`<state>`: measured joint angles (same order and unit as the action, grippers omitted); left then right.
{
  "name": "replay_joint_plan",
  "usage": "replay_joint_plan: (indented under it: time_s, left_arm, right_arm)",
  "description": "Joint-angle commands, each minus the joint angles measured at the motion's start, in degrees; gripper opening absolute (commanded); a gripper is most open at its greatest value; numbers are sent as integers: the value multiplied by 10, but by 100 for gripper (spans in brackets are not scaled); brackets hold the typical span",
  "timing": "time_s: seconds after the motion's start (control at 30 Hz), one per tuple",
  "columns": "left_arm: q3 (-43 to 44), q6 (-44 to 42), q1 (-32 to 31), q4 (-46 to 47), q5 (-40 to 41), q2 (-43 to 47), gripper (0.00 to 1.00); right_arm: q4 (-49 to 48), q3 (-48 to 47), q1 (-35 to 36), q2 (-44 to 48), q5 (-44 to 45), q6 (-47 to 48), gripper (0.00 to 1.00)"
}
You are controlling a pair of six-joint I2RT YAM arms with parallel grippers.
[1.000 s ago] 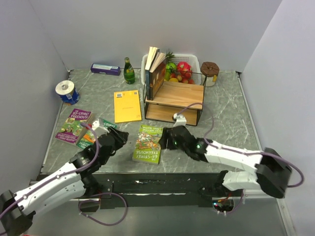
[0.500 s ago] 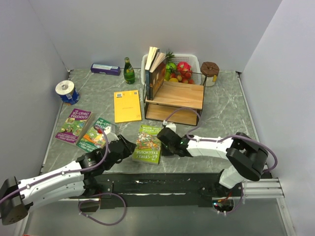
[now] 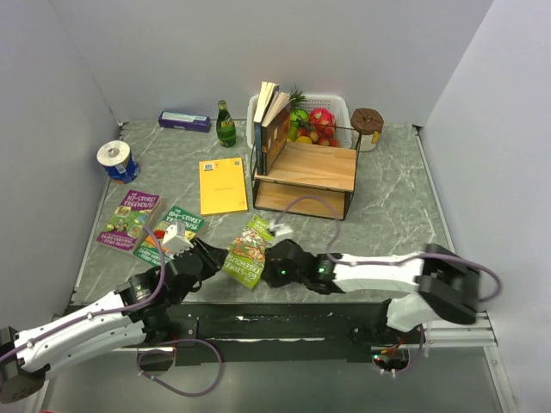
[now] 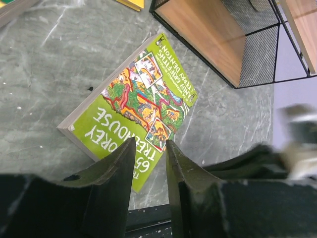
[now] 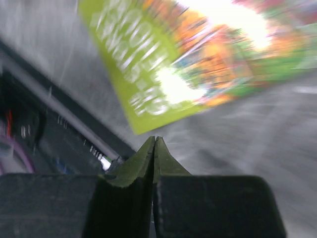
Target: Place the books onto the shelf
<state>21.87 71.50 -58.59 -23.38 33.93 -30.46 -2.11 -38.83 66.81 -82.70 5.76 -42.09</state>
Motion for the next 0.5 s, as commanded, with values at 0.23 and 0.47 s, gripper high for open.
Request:
replay_joint_plan:
  time_s: [0.23,0.47]
  left_arm:
    - [-1,-16,-5,147,-59,-174,35]
    - [9,-3,-5,168,-41,-261,36]
  right_arm:
    - [0,46,-129,105,114,18,74]
    - [-55,-4,-186,25,102,64,73]
